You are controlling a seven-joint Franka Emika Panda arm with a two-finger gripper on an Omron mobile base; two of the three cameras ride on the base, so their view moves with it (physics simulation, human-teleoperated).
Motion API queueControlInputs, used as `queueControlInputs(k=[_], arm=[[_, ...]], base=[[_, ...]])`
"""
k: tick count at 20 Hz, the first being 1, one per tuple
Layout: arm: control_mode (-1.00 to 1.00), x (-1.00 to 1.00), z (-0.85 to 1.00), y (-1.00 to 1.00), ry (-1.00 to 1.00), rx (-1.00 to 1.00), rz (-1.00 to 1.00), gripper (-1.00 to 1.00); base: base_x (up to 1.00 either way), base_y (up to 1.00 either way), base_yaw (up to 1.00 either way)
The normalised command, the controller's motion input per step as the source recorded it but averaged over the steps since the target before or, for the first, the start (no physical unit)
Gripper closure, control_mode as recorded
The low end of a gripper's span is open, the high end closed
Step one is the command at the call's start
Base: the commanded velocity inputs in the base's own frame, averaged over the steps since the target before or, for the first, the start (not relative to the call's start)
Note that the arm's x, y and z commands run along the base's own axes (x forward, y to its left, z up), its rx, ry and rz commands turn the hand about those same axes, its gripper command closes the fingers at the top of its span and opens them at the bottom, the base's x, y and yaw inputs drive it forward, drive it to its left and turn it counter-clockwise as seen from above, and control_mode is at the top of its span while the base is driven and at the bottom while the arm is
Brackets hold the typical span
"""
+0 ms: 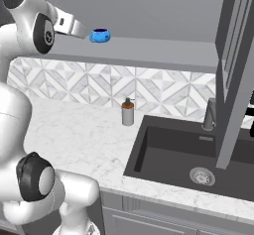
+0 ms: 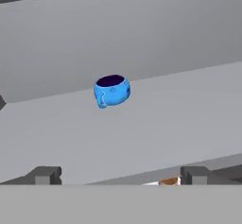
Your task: Gather all objects into one cabinet and sort the glasses and bowls to opposite sides.
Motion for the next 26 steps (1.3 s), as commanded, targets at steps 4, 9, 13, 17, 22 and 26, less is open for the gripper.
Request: queueControlInputs(k=[4,9,13,17,22,26], arm=[[-1.00,0.59,0.00,0.00,0.18,-0.02,0.00,-1.00],[-1.00,0.62,0.00,0.00,0.14,0.00,0.00,-1.00],[-1.00,0.59,-0.05,0.03,0.07,0.00,0.00,-1.00],[-1.00,0.58,-0.21,0.02,0.01,0.00,0.00,-1.00],[-1.00,0.52,-0.24,0.07,0.00,0.00,0.00,-1.00],[-1.00,0.53,-0.18,0.01,0.00,0.00,0.00,-1.00]], base=[[0.00,0.00,0.00],[0.00,0.00,0.00],[0.00,0.00,0.00],[0.00,0.00,0.00],[0.00,0.00,0.00],[0.00,0.00,0.00]])
